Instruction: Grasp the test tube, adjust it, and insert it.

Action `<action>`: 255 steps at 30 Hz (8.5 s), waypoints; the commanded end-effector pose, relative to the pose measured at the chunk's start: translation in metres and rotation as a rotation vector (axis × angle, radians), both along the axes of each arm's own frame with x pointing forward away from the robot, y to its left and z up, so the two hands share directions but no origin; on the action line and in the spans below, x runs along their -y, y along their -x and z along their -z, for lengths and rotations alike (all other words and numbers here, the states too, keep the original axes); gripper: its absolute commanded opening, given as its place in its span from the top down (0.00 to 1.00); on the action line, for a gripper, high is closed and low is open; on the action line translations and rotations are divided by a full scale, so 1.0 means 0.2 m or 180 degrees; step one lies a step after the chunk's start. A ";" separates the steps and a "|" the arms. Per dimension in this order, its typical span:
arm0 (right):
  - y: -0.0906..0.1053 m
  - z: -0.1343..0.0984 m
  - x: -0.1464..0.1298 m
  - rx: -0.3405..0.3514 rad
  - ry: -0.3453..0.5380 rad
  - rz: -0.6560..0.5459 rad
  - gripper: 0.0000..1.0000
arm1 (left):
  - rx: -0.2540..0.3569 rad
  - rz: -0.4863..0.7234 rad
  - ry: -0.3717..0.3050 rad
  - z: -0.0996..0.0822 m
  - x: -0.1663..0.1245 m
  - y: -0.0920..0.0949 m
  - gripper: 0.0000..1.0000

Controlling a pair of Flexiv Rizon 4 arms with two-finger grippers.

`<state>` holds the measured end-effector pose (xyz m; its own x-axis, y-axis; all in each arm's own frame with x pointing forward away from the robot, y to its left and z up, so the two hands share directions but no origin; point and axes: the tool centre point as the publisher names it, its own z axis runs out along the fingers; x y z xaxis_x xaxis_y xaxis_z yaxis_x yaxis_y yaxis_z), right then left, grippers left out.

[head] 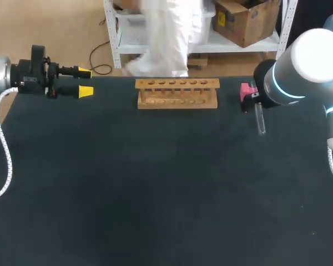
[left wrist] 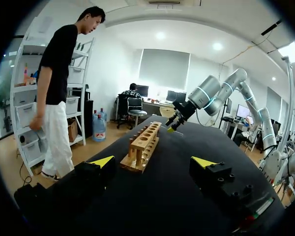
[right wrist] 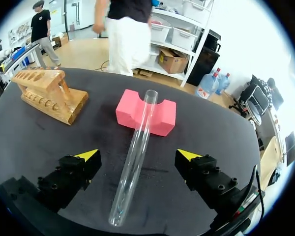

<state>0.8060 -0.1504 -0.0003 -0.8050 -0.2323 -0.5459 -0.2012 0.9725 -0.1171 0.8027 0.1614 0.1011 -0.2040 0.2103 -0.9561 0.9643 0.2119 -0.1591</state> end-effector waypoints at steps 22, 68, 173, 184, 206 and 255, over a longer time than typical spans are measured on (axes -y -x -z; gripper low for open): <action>-0.02 0.08 -0.03 -0.0010 -0.0054 0.0160 0.54 | 0.0011 0.0002 0.0007 0.01 0.00 0.00 0.00; 0.09 -0.04 -0.03 -0.0083 -0.0076 0.0541 1.00 | 0.0011 0.0002 0.0007 0.01 0.00 0.00 0.00; 0.06 -0.20 -0.88 -0.0631 -0.0330 -0.0280 1.00 | 0.0011 0.0002 0.0007 0.01 0.00 0.00 0.00; 0.08 -0.18 -0.88 -0.0671 -0.0400 -0.0287 1.00 | 0.0011 0.0002 0.0007 0.01 0.00 0.00 0.00; 0.30 -0.50 -0.74 -0.0301 -0.0273 0.0118 1.00 | 0.0011 0.0002 0.0007 0.01 0.00 0.00 0.00; 0.35 -0.63 -0.64 0.0354 -0.0338 0.0349 1.00 | 0.0011 0.0002 0.0007 0.01 0.00 0.00 0.00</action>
